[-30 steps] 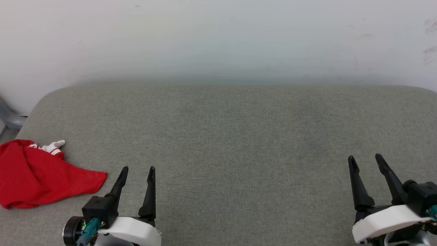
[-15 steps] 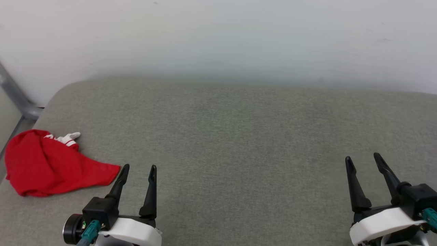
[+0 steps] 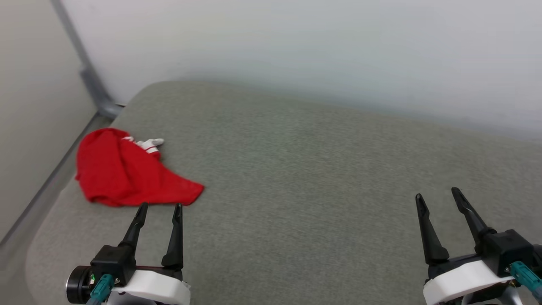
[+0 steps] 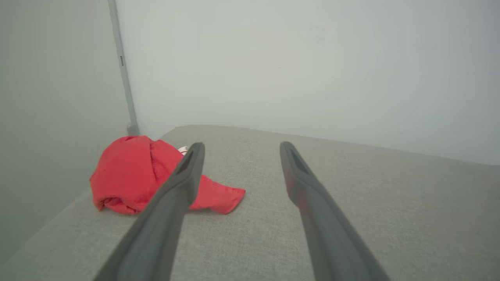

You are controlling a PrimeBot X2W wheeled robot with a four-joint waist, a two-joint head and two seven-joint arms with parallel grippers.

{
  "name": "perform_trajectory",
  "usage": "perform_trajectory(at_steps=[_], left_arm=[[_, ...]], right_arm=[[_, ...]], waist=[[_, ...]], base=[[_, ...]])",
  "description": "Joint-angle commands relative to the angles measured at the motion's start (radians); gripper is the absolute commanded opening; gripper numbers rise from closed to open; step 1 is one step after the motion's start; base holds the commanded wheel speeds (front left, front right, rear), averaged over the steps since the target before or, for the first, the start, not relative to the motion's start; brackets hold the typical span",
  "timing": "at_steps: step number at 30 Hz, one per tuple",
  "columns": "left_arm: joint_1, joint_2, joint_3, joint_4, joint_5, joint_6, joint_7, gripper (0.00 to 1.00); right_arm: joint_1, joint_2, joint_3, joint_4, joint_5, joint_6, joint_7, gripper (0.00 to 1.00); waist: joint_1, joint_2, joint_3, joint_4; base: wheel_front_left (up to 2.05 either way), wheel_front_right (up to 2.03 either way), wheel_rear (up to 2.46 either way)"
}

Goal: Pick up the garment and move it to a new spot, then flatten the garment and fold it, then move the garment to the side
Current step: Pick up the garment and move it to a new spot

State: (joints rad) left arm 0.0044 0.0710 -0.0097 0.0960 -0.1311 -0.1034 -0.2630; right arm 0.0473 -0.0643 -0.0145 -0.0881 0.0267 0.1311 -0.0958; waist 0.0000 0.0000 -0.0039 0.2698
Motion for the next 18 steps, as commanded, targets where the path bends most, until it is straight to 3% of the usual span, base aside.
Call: perform_trajectory(at_steps=[1, 10, 18], left_arm=[[-0.004, -0.003, 0.011, -0.002, 0.0, -0.003, -0.003, 1.0], [0.009, -0.009, 0.061, -0.008, 0.005, -0.016, -0.003, 1.0], [0.002, -0.012, 0.083, 0.002, 0.004, -0.022, -0.003, 1.0]], right_arm=[[0.005, 0.005, 0.007, -0.001, 0.001, -0.001, -0.002, 1.0], [-0.001, 0.01, 0.03, 0.008, 0.016, -0.001, -0.009, 1.0], [-0.01, 0.012, 0.037, 0.014, 0.026, -0.001, -0.005, 1.0]], waist=[[0.0, 0.0, -0.004, 0.066], [0.0, 0.0, -0.013, 0.192], [0.0, 0.0, -0.014, 0.237]], base=[[0.0, 0.0, 0.0], [0.0, 0.0, 0.0], [0.0, 0.0, 0.0]])
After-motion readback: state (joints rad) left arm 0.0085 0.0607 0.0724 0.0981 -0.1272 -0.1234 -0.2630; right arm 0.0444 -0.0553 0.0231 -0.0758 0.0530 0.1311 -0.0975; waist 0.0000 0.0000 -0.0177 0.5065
